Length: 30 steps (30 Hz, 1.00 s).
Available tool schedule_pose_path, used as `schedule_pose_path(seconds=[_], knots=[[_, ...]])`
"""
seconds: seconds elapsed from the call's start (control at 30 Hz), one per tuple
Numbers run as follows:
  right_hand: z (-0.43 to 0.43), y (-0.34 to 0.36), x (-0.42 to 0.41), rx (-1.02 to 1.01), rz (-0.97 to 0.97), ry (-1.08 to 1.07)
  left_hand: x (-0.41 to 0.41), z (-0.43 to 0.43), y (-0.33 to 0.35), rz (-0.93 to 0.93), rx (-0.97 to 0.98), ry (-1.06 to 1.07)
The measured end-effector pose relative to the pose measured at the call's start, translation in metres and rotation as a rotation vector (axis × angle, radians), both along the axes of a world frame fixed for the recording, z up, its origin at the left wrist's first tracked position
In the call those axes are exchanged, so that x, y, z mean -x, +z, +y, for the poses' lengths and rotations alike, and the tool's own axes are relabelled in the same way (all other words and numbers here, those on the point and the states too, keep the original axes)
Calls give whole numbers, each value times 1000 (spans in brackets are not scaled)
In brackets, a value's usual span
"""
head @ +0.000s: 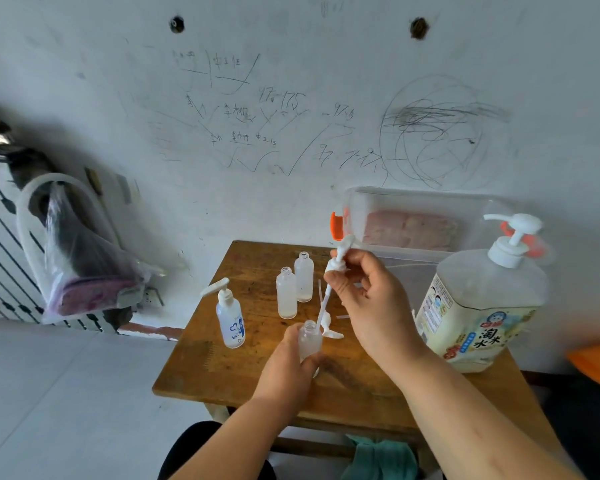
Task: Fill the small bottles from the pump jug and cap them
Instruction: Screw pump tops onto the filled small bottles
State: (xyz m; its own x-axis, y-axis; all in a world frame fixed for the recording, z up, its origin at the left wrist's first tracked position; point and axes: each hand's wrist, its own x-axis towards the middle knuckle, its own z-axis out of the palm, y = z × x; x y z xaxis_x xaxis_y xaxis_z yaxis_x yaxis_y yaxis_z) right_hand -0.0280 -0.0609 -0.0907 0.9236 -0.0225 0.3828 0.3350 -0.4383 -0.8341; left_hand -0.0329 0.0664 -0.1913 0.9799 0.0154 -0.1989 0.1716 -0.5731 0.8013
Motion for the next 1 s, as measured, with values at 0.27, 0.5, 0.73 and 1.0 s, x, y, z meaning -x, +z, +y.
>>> schedule_pose_path(seconds=[0.27,0.5,0.73,1.0], knots=[[7,0,-7,45,0,6,-1,-1,-2,-3,6,2],[6,-26,-7,298,299,134,-2,2,-9,-20,19,-13],[8,-46,-8,353,388,91,-2,0,-6,4,29,-15],[8,-54,-6,200,437,116,-2,0,-8,20,31,-7]])
